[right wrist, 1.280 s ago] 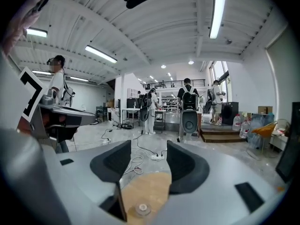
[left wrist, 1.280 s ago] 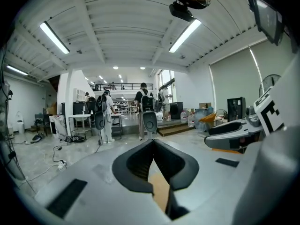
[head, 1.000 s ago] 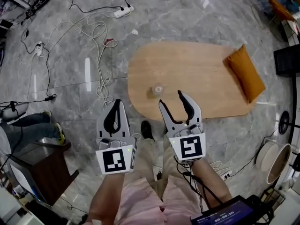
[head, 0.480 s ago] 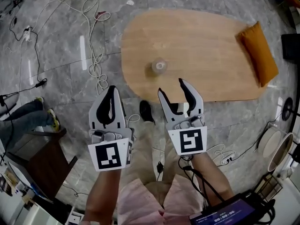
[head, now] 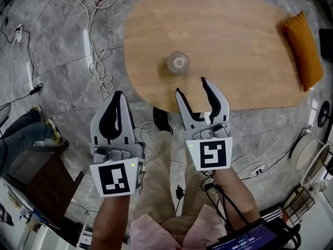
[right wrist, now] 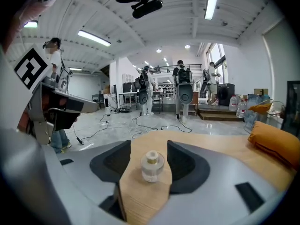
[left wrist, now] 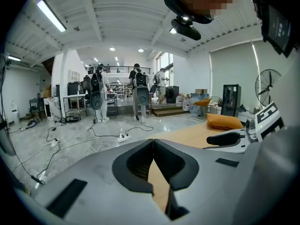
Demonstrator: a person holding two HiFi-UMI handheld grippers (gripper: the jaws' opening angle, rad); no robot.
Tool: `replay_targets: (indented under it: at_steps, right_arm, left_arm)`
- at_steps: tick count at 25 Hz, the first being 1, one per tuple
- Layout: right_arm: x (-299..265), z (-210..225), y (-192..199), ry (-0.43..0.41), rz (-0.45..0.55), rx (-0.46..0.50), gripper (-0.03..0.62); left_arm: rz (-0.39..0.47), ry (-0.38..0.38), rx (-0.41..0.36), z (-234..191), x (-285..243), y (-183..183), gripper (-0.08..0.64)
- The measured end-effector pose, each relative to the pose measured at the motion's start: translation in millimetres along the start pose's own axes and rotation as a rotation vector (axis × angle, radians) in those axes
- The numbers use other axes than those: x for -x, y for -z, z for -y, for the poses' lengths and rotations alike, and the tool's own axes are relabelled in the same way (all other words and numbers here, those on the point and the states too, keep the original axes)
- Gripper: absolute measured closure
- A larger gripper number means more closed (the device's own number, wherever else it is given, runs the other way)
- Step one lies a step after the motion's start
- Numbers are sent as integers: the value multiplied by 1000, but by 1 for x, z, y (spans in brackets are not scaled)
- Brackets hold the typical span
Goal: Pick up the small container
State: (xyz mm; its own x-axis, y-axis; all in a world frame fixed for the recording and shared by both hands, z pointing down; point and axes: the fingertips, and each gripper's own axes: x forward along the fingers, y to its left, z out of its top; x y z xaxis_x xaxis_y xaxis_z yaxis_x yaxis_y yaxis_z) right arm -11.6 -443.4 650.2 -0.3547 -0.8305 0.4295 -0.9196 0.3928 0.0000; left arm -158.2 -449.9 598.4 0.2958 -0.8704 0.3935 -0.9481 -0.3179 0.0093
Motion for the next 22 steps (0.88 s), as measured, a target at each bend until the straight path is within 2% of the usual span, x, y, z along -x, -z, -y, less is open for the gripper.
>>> replay_targets:
  at_steps: [4, 7, 10, 22]
  right_arm:
    - [-11, -1, 14, 3, 5, -17, 337]
    - [-19, -2, 29, -8, -15, -26, 285]
    - [-27, -1, 39, -5, -26, -19, 263]
    - [-59, 5, 52, 10, -35, -6, 244]
  left_arm:
    - [-13, -6, 19, -3, -7, 19, 546]
    - [-15, 3, 18, -1, -11, 31, 546]
    - [-26, 6, 26, -1, -15, 43, 546]
    - [-56, 5, 47, -12, -32, 63, 546]
